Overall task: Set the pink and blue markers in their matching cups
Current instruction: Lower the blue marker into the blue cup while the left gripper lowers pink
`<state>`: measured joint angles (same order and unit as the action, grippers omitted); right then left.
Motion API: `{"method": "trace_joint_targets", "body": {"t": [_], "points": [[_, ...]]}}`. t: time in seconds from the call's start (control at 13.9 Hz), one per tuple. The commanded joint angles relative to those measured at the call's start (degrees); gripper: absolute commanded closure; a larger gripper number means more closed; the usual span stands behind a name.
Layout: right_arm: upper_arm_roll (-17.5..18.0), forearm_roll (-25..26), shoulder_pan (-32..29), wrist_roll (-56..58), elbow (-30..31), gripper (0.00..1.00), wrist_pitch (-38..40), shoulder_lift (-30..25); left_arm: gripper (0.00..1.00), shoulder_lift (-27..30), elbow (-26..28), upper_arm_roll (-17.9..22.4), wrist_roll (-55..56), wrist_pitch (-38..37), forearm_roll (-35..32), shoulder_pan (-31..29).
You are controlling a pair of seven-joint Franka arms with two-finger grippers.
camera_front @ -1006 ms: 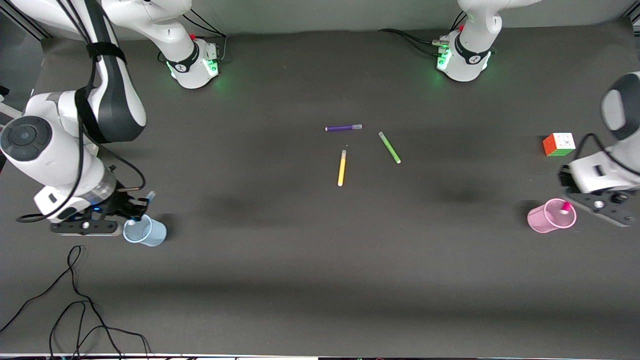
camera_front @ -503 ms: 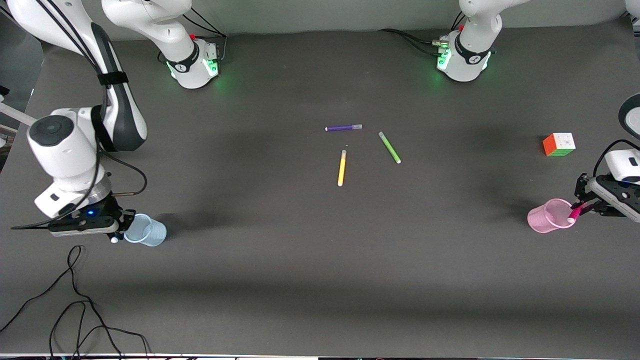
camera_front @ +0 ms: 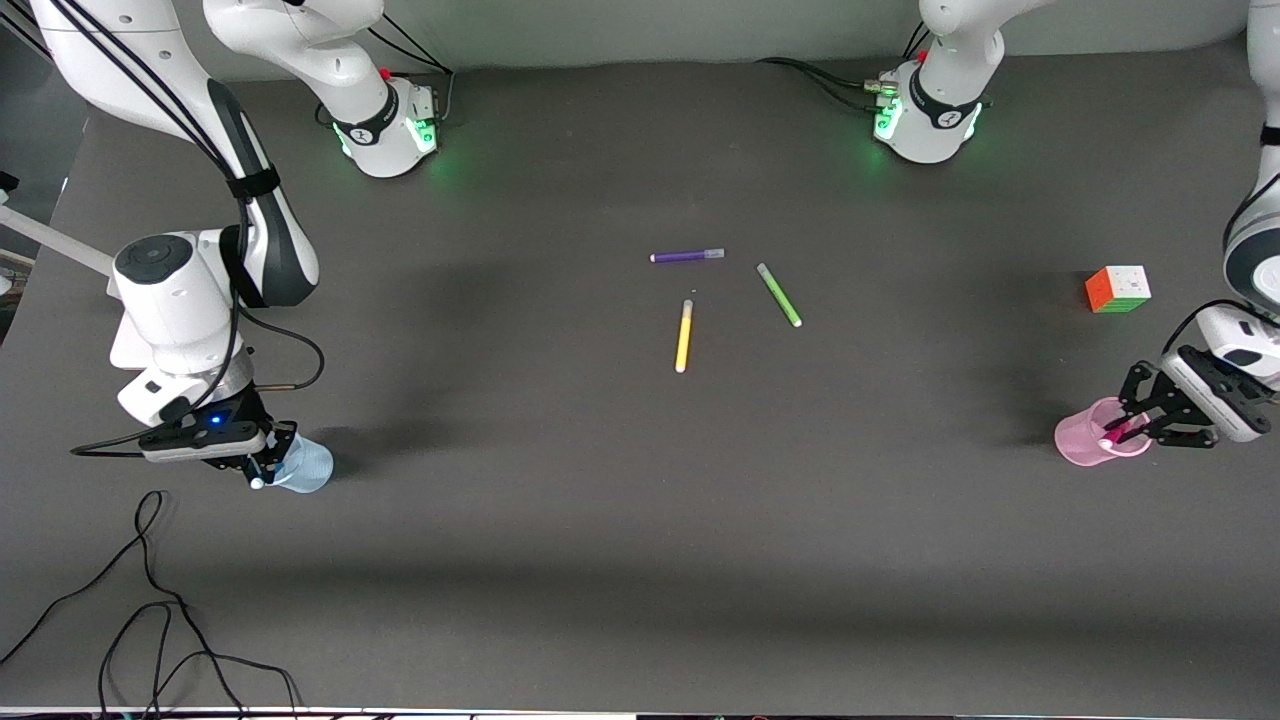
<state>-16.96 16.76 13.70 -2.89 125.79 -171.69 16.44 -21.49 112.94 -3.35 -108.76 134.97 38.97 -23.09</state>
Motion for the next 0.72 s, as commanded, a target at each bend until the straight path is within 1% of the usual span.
{"method": "trace_joint_targets", "body": {"t": [0.0, 0.07, 0.14, 0.22, 0.29, 0.36, 0.43, 0.5, 0.65], "points": [[-1.23, 1.17, 0.01, 2.09, 2.44, 1.00, -2.68, -0.35, 1.00, -1.18, 0.27, -0.78, -8.29, 0.39, 5.23, -1.95], [-1.32, 1.17, 0.01, 2.10, 2.79, 1.00, -2.68, -0.44, 1.00, -1.71, 0.18, -0.86, -9.79, 0.30, 5.93, -2.30], [-1.32, 1.17, 0.01, 2.19, 2.79, 0.72, -2.59, -0.35, 1.00, -1.89, 0.09, -0.87, -10.24, 0.30, 6.11, -2.31], [-1.32, 1.17, 0.01, 2.27, 2.62, 0.01, -2.51, 0.08, 1.00, -1.89, 0.00, -0.87, -10.25, 0.21, 6.12, -2.31], [-1.32, 1.17, 0.10, 2.10, 2.53, 0.00, -2.42, 0.26, 1.00, -1.89, -0.08, -0.87, -10.25, 0.21, 6.12, -2.31], [-1.32, 1.17, 0.10, 1.92, 2.36, 0.00, -2.16, 0.18, 0.48, -1.89, -0.26, -0.87, -10.25, 0.30, 6.12, -2.31], [-1.32, 1.17, 0.19, 2.01, 2.09, 0.00, -1.72, -0.17, 0.19, -2.15, -0.61, -0.87, -10.25, 0.12, 6.12, -2.31], [-1.23, 1.17, 0.27, 2.01, 1.74, 0.00, -0.84, -0.52, 0.01, -2.33, -0.70, -0.87, -10.25, 0.21, 6.12, -2.22], [-0.88, 1.17, 0.54, 2.10, 0.60, 0.00, 4.23, -2.10, 0.01, -2.16, -0.79, -0.87, -10.16, 0.21, 6.12, -2.22]]}}
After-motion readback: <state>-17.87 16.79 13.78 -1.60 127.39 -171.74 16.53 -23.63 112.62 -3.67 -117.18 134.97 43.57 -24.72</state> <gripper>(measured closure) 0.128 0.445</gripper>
